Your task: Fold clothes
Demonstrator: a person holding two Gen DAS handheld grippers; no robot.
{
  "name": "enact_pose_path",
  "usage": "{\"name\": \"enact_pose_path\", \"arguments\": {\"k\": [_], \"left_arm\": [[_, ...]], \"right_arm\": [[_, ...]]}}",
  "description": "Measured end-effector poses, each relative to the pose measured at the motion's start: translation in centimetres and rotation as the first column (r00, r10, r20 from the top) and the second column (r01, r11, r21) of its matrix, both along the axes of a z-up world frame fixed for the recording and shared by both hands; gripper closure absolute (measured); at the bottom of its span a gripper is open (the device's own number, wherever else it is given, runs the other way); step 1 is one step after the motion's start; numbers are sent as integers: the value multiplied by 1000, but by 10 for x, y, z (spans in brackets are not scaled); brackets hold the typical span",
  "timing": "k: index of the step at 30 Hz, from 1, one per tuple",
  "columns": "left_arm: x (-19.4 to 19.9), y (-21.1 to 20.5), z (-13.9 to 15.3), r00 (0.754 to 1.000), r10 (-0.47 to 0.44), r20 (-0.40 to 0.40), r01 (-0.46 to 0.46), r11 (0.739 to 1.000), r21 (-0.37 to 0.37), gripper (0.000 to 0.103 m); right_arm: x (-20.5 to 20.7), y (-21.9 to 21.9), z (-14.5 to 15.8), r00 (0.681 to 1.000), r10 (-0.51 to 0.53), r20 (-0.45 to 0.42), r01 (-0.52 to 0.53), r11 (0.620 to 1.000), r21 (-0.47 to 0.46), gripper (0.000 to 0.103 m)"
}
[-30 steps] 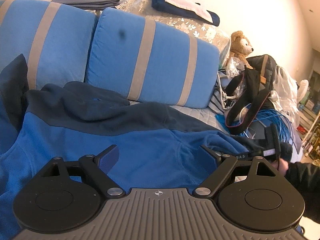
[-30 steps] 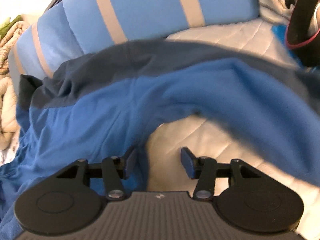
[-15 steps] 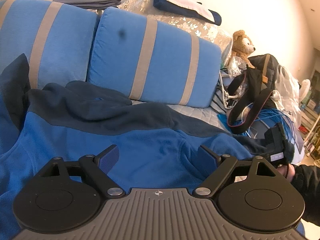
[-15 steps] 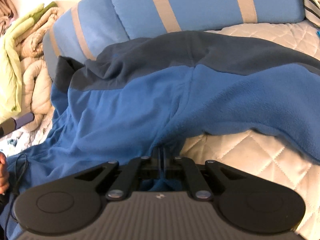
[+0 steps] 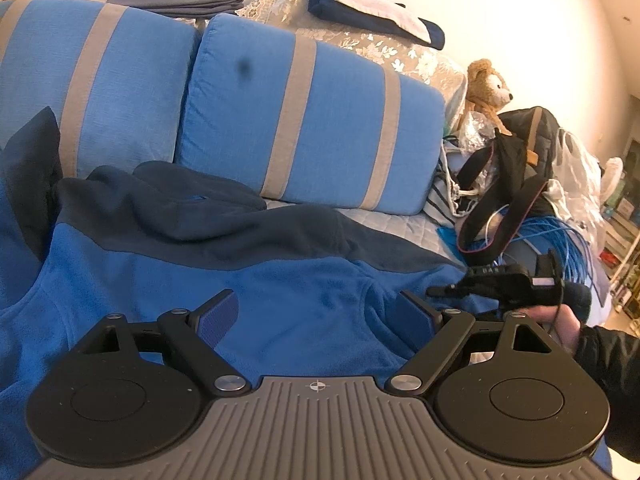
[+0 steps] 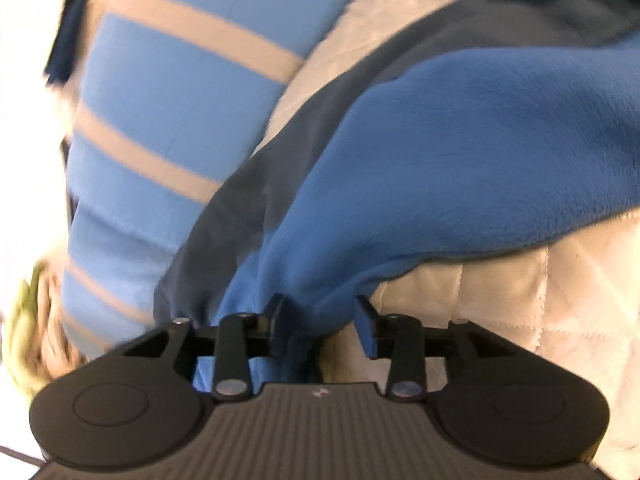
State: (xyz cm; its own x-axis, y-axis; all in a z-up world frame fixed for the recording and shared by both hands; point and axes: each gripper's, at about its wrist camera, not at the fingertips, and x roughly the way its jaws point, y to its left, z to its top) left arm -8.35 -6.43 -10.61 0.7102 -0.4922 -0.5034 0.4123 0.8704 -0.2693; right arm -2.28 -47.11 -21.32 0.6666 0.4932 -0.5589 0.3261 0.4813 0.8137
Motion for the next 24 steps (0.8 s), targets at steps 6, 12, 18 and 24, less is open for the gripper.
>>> {"name": "enact_pose_path", "arguments": {"k": [6,12,18,24], "left_arm": [[0,0,0,1000,2,-1,-2,1000,3,17],[0,2,0,1000,4,1,-4,1000,-2,17],[-1,3,0,1000,6,5,-6,1000,-5,17],[-1,4,1,1000,7,7,-7,1000,-7,17]], "right_arm": [[5,3,-2,983,-133,-127,135,991,12,55],[-4,10,2,982,-128,-137,117,990,-81,95],[-15,8,6,988,-89,-129,72,989,-128,96],[-25,6,8,989,-40,-139,19,989,-144,103]]}}
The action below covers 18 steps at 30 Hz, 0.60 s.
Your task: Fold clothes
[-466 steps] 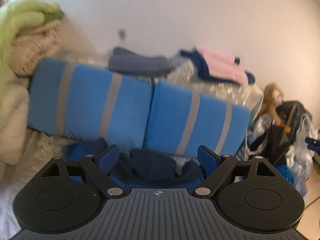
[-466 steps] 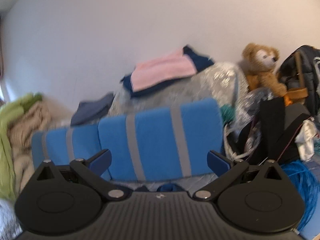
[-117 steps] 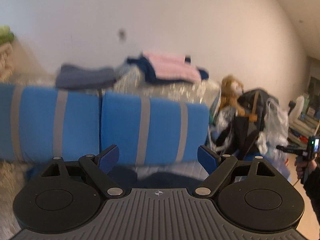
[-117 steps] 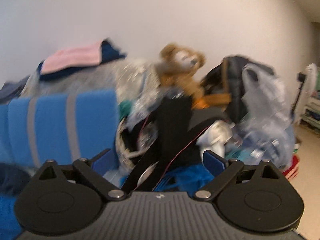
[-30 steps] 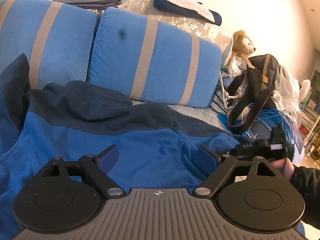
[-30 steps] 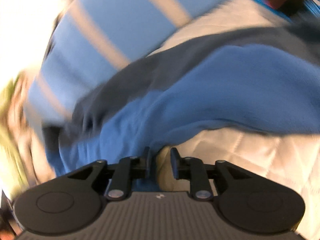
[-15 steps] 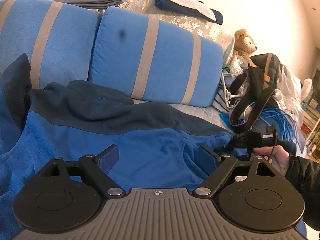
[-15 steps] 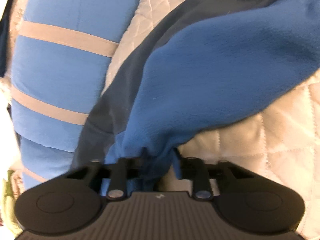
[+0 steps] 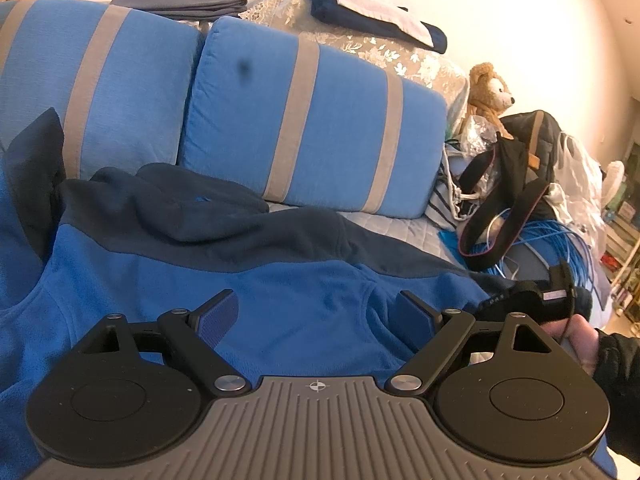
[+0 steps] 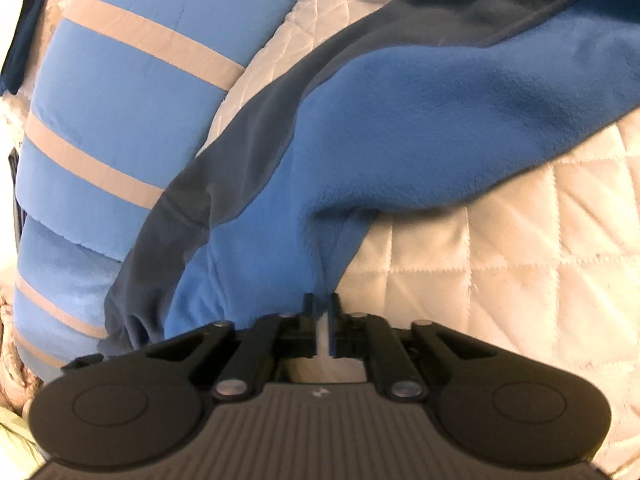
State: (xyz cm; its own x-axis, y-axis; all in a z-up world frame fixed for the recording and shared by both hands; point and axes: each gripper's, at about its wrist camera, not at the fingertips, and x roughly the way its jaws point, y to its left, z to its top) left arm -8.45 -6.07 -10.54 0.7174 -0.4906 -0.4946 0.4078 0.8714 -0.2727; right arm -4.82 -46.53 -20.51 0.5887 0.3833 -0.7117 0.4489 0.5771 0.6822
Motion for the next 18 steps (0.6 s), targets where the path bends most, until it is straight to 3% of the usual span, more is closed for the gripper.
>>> {"name": "enact_pose_path", "arguments": {"k": [4,6,7,10,15,18], "left_arm": [[-1,0,0,1000,0,2,0,1000,-1,17],[-1,0,0,1000,1,3,-1,1000,-1,17],[-1,1,0,1000,1,3,-1,1000,-2,17],[-1,1,1,1000,2,4,-2,1000,-3,17],[-1,1,1,1000,3,5,-3,1000,-1,17],[-1,1,1,1000,2,5,-2,1000,3,17]], "right_arm": [[-3,1,-4,996,90,16,-90,996,22,102],[-8,-3,-1,993,105,53,-108,993,55,97],[-12,-10,1,995,82,60,-85,994,61,95],[-23,-30,4,997,-16,71,10,996,87,66],[-45,-73,-8,961,-264,80,244,949,201,62],[-51,-87,-17,939,-342,44,328,924,195,63]]}}
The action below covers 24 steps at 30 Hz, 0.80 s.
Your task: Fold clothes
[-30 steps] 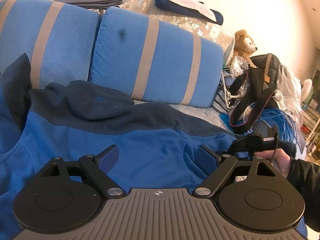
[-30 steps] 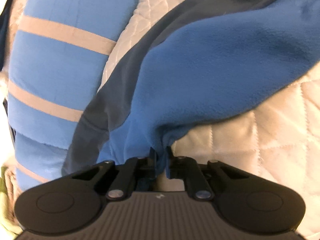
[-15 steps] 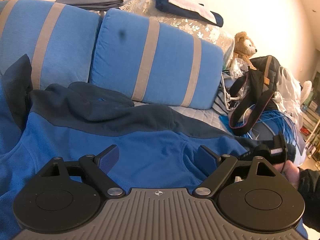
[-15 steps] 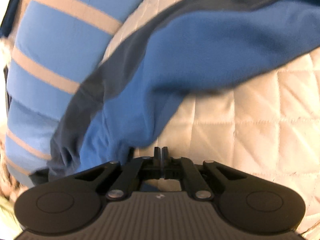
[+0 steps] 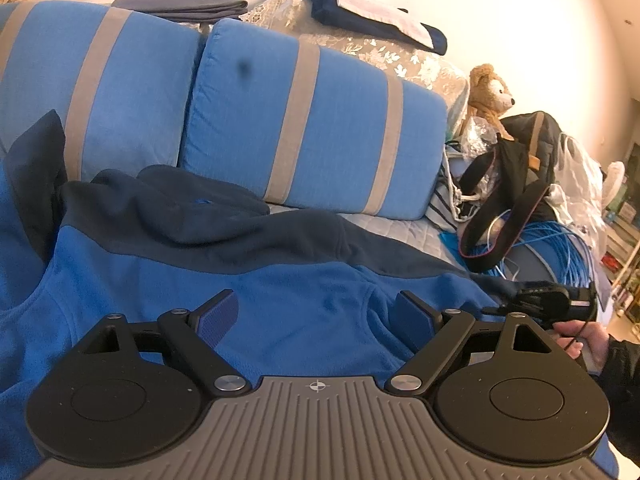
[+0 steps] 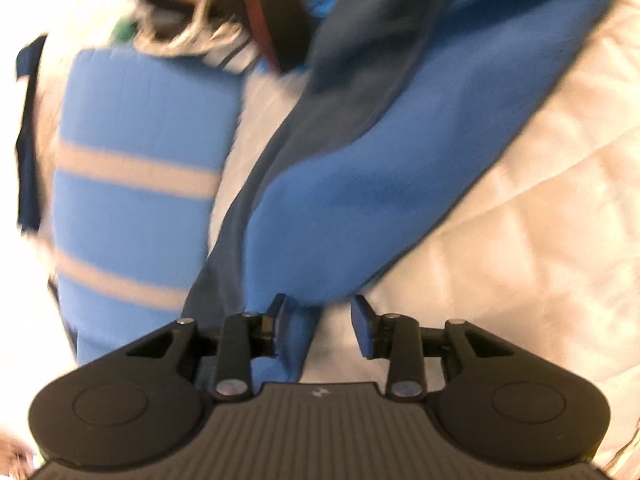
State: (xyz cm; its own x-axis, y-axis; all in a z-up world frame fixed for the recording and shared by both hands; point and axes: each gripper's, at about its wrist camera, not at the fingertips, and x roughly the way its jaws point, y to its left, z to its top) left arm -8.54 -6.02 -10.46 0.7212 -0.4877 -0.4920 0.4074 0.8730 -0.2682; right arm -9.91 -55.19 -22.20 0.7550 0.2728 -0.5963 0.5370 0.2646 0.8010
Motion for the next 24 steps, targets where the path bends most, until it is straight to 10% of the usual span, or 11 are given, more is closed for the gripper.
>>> {"name": "enact_pose_path", "arguments": {"k": [3,5,13,24], "left_arm": [[1,0,0,1000,1,-1,-1,1000,3,17],[1,-1,0,1000,2,-2,-2,1000,7,17],[1,-2,0,1000,2,-3,-2,1000,16,17],[2,-2,0,1000,-1,-1,1,1000,15,17]], "right_arm": [[3,2,-6,999,-32,8,32,999,-19,64],[6,4,-4,999,-38,9,39,996,-74,92],[21,-9,24,1000,10,-5,-11,940,-341,95],[17,24,33,970,205,-131,-242,872,-426,54]]}}
